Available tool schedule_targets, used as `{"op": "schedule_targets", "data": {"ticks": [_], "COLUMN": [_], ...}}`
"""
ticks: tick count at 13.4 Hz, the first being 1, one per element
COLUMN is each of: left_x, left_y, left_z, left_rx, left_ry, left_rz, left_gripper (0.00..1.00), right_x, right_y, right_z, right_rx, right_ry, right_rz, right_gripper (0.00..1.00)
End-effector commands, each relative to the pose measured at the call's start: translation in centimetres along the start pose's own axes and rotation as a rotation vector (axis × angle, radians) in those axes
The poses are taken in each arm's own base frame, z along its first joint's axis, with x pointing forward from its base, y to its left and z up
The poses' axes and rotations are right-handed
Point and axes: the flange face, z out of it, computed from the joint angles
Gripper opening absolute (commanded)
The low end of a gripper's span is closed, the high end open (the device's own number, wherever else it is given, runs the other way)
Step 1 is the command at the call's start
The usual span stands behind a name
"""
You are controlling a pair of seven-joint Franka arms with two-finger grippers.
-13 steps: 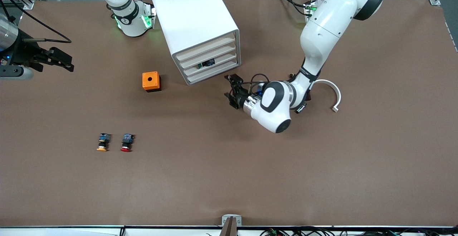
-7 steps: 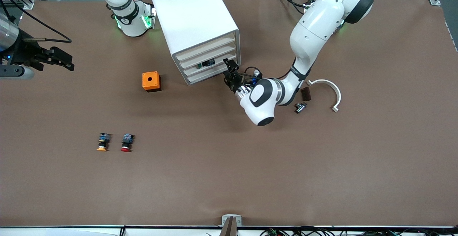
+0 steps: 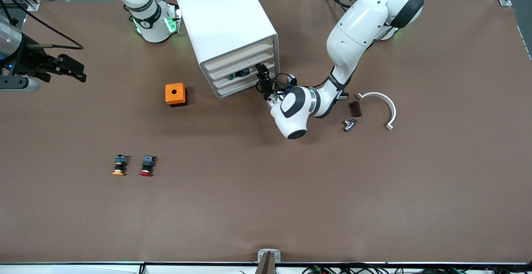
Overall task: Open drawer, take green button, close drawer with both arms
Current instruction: 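Hook the drawer handle with the left gripper and pull the drawer open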
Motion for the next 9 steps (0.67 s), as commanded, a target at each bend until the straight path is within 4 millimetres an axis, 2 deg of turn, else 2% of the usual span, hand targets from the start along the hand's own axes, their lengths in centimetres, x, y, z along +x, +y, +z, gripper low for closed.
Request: {"op": "schedule_targets", "data": {"ticks": [1,2,5,6,9], "left_x": [-0.1,-0.1,0.4,0.5,0.7], "left_y": [-0.2,-0.2,-0.2,-0.2,-0.5], "left_z": [-0.3,-0.6,-2.0,-3.0,-8.4], "left_rx": [0.01,0.008,-0.036,-0.048,-0.107], "left_ry": [0.0,-0.004,0.017,0.011,-0.049], "left_rz": [-0.013,-0.01,-0.006,-0.003,0.024], "left_gripper": [0.08,0.01,0.0,0.0,0.0], "right_x": [-0.1,-0.1,-0.1,-0.2,-0.3], "right_y": [0.0,-0.1,-0.2,-0.6,-3.2], "right_z": [-0.4,-0.4,-0.3,-0.3,0.2], "right_rx": [-0.021,-0.019,-0.02,-0.021,-0.017], "right_ry": [-0.001,-0.001,-0.003,-0.004,-0.01], "right_rz": [0.001,0.0,0.022,0.061,0.166], "right_gripper": [1.0,1.0,1.0,1.0,1.0]}}
